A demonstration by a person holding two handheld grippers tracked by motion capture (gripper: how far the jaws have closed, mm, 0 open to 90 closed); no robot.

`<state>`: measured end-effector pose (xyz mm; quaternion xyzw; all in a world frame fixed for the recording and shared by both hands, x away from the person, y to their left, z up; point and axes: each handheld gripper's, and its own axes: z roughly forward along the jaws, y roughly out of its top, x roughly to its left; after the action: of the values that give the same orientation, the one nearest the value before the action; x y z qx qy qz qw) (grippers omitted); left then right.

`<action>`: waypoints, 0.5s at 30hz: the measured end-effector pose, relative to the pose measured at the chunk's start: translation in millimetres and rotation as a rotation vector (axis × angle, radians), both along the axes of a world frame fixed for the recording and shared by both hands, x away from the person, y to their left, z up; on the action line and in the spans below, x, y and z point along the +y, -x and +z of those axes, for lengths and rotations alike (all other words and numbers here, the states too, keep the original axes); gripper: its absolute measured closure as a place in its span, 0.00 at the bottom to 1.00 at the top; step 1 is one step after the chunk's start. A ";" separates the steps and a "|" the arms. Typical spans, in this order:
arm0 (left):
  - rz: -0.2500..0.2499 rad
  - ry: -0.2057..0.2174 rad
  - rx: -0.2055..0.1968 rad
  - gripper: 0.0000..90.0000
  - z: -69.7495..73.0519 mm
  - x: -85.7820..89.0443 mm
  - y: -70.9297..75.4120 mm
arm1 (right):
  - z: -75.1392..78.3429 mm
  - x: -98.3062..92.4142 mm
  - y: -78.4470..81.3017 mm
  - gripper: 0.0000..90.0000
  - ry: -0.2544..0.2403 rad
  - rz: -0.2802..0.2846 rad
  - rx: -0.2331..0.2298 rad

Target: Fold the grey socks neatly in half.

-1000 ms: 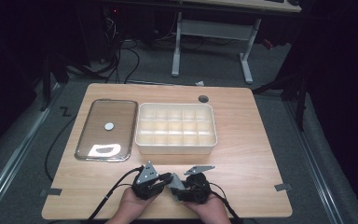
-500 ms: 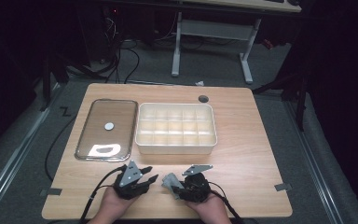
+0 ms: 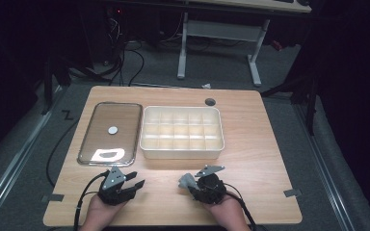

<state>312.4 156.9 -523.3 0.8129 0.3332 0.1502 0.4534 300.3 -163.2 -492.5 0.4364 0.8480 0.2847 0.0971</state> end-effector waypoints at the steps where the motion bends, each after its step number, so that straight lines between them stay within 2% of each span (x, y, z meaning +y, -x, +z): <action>1: 0.001 -0.002 -0.001 0.60 -0.4 -0.3 -0.3 | 1.0 -2.9 -1.0 0.78 0.004 -0.015 0.004; 5: 0.001 0.007 -0.002 0.60 -0.5 -0.1 -1.5 | 4.0 -10.8 -3.6 0.78 0.023 -0.037 0.012; 8: -0.003 -0.006 -0.003 0.60 -2.3 -0.7 -2.7 | 11.2 -19.8 -6.4 0.78 0.064 -0.064 -0.003; 12: -0.002 -0.012 0.001 0.60 -3.9 -0.9 -2.6 | 18.7 -28.2 -12.0 0.77 0.092 -0.077 0.009; 15: -0.001 -0.016 -0.005 0.60 -3.8 -0.5 -2.4 | 22.2 -33.3 -14.6 0.77 0.096 -0.089 0.003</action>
<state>314.8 156.4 -527.1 0.8164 0.3303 0.1545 0.4478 314.9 -196.4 -470.3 0.4689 0.8406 0.2384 0.1291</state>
